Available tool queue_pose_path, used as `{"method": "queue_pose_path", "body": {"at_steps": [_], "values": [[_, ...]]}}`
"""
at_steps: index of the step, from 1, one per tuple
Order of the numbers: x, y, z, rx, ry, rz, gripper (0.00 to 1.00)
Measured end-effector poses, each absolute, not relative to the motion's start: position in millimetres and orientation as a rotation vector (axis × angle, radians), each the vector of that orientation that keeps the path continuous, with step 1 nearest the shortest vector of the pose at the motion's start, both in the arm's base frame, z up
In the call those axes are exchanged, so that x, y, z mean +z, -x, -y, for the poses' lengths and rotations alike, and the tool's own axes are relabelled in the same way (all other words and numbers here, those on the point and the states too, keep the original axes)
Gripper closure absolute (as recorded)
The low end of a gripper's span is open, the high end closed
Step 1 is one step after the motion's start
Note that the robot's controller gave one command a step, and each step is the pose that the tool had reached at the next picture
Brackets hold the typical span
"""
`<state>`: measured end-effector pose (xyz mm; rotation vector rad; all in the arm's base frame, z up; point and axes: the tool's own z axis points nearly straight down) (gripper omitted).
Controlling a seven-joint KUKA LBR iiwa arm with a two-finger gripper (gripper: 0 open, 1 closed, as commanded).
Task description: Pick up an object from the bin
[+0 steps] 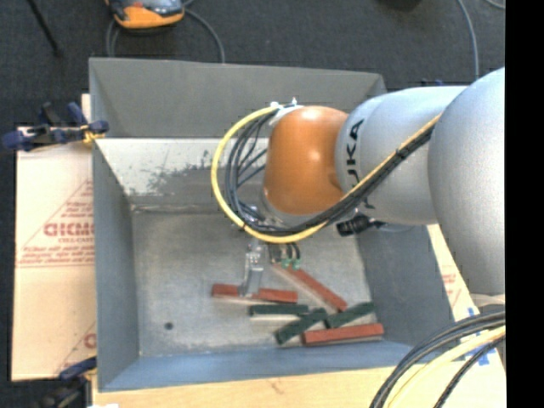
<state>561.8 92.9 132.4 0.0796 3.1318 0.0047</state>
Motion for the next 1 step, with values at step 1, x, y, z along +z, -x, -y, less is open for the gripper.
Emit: {"method": "queue_pose_path", "body": {"at_steps": [1], "values": [[74.3,-579.0,-92.2,0.001,0.015,-3.139,1.00]]}}
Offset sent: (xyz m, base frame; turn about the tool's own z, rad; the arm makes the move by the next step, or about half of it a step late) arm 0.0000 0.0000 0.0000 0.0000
